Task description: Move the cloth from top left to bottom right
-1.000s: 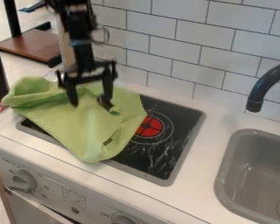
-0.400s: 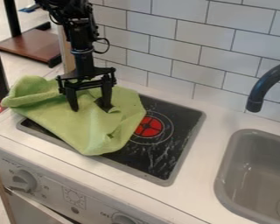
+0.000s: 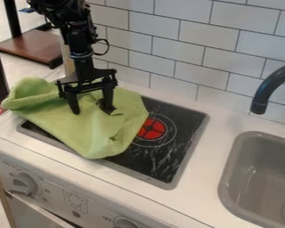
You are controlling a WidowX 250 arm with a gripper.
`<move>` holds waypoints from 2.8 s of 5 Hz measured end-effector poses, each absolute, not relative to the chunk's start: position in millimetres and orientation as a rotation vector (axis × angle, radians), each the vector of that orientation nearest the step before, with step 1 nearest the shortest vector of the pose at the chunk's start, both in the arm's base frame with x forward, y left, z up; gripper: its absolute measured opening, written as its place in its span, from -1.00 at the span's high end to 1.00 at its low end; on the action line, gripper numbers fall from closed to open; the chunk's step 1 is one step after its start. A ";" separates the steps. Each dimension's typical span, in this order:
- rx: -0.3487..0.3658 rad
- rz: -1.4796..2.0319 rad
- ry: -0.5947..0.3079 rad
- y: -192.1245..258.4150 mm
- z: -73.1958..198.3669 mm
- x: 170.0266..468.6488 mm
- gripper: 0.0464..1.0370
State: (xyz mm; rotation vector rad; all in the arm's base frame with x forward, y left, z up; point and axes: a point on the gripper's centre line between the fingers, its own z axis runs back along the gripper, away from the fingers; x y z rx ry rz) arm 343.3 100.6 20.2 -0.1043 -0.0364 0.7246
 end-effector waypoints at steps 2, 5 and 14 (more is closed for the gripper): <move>-0.109 0.639 -0.033 48.0 17.1 332.2 -0.93; -0.105 0.469 -0.027 -12.3 7.4 306.9 -0.93; -0.364 0.416 -0.047 -4.5 116.0 287.3 -0.93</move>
